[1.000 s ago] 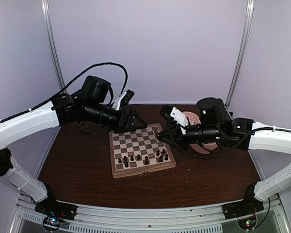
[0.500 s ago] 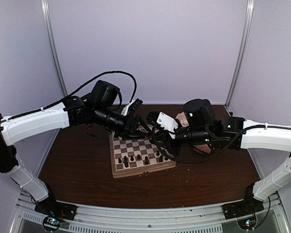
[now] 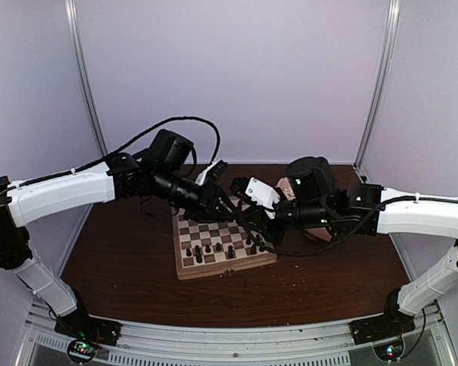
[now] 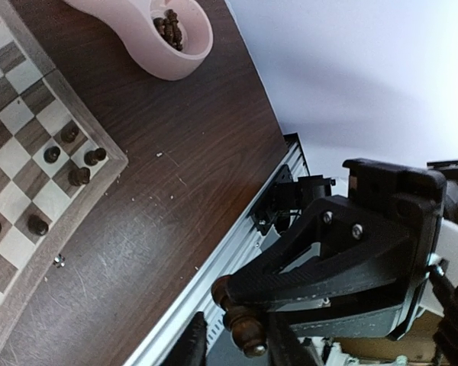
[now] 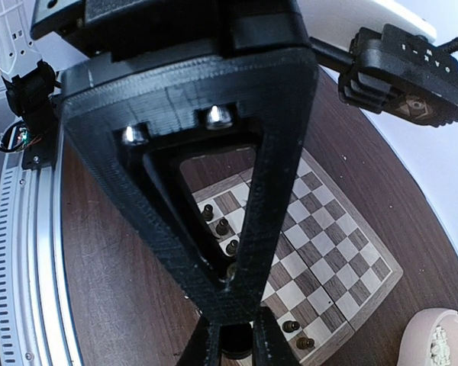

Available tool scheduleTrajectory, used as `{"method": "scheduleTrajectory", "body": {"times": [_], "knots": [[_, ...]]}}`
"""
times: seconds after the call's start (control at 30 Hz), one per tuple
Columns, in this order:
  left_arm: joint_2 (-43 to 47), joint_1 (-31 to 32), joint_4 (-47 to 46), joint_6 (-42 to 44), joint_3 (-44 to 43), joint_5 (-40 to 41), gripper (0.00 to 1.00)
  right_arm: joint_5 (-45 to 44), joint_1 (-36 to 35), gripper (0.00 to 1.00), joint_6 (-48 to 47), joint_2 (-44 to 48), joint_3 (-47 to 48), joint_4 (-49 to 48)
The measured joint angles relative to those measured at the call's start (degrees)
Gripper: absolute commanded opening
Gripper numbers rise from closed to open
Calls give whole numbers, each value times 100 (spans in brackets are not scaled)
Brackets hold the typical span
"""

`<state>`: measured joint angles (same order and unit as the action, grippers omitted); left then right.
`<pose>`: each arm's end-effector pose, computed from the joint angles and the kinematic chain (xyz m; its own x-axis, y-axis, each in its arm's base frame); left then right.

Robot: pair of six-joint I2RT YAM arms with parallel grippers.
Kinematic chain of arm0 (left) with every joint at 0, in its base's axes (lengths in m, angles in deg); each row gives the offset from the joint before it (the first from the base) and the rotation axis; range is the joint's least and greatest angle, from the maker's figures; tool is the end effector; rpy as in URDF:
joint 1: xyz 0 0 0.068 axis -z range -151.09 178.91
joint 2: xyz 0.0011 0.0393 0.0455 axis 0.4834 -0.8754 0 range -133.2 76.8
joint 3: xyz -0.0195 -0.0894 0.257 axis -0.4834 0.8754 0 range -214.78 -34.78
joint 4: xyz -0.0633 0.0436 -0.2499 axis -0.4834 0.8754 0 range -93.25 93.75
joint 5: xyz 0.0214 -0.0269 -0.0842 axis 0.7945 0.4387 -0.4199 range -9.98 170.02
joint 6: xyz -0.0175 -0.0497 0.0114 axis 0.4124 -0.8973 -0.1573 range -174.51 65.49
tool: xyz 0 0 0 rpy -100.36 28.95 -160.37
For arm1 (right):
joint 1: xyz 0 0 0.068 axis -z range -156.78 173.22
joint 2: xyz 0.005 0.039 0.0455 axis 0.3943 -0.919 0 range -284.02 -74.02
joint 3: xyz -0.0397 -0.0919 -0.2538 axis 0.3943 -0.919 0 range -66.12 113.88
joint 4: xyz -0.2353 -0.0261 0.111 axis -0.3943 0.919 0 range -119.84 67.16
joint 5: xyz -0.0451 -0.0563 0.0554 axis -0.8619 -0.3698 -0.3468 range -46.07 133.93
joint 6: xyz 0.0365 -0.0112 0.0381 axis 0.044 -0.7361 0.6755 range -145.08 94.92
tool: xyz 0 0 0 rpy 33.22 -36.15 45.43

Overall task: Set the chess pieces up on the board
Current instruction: Adjust the chess pile, then place the bishop on f8.

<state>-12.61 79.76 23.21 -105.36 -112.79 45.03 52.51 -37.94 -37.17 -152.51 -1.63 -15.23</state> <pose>0.2056 -0.2850 0.3246 -0.9590 0.1717 -0.2256 0.2812 0.4740 -0.8344 0.1476 0.2788 0.3188 -0.0311 -0.4861 -0.8733 -0.9571 0.2662 -0.1141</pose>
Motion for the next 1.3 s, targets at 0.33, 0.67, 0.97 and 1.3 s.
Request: {"method": "scheduleTrajectory", "body": {"times": [0.33,0.67,0.97,1.3], "knots": [[-118,-2,-72,-11,-11,-46,0,-94,-11,10,-13,-11,9,175],[-125,11,181,304,-28,243,0,-234,-22,57,-13,55,-61,13],[-122,39,1497,1561,-39,1582,0,-957,164,60,514,1091,-1161,-372],[-140,514,2063,2549,20,2765,0,-1419,1700,62,1582,1910,-2238,-350]]}}
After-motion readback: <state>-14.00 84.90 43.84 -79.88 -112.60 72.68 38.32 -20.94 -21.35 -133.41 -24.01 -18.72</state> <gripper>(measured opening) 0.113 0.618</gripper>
